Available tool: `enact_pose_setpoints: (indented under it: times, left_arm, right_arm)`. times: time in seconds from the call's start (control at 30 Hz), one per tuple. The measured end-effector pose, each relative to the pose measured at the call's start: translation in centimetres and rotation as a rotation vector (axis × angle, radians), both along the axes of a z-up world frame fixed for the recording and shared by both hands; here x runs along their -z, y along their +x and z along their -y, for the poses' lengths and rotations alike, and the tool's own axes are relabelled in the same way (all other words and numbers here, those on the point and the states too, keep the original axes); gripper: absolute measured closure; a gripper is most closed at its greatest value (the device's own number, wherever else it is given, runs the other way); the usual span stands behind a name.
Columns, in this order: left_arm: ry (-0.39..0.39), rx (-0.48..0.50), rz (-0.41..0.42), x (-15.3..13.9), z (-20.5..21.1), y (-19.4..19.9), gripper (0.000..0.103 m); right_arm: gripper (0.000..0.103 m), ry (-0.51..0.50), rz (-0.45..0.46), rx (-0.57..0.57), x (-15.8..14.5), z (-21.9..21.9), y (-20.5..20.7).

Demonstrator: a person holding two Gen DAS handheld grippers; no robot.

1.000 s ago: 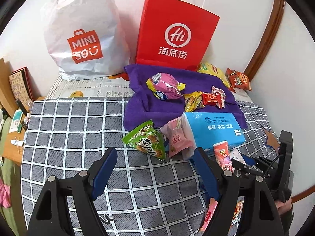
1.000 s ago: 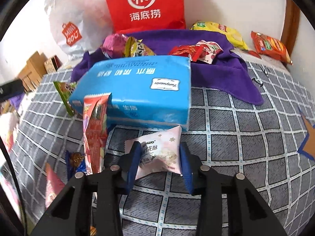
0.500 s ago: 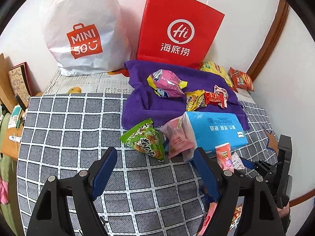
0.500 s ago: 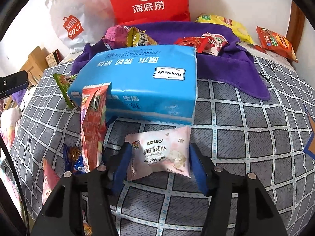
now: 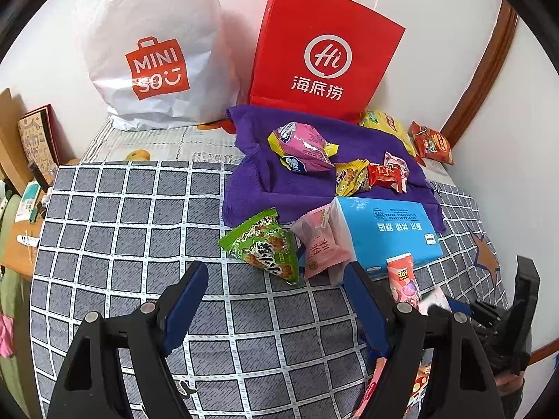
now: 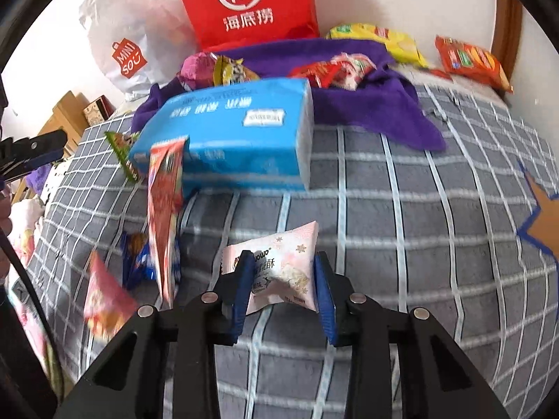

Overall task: Organize snacks
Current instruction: 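Grasp the pink-white snowflake crisp packet with right tool while left tool grasps the green bag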

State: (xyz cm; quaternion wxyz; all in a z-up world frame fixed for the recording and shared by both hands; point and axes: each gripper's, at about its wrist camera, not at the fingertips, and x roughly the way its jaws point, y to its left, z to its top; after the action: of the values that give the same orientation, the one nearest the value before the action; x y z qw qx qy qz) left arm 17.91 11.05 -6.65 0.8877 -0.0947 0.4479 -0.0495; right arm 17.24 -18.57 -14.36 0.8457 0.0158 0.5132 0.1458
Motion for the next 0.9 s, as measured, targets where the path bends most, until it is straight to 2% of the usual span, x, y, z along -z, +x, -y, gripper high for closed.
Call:
enact_pose_setpoints:
  times: [0.23, 0.37, 0.47, 0.6, 0.7, 0.8, 0.9]
  left_arm:
    - [-0.012, 0.007, -0.011, 0.4, 0.2, 0.0, 0.024]
    - [0.007, 0.008, -0.014, 0.4, 0.4, -0.1, 0.024]
    - [0.01, 0.004, -0.008, 0.1, 0.2, -0.1, 0.024]
    - [0.016, -0.009, -0.011, 0.4, -0.2, -0.1, 0.024]
    - [0.014, -0.023, -0.028, 1.2, -0.8, 0.1, 0.025]
    - [0.007, -0.043, -0.049, 2.1, -1.3, 0.7, 0.026]
    - [-0.006, -0.051, -0.066, 3.0, -1.6, 1.7, 0.026]
  right_arm:
    - [0.059, -0.008, -0.012, -0.002, 0.2, 0.2, -1.1]
    - [0.048, -0.062, -0.003, -0.028, 1.0, -1.2, -0.8]
    - [0.045, -0.097, 0.013, -0.04, 1.4, -2.0, -0.6]
    - [0.047, -0.127, 0.043, -0.05, 1.4, -2.5, -0.7]
    - [0.062, -0.12, 0.069, -0.046, 1.0, -2.1, -1.0]
    - [0.064, -0.059, 0.052, -0.03, 0.6, -1.0, -0.7]
    - [0.064, -0.047, 0.046, -0.018, 0.7, -0.5, -0.4]
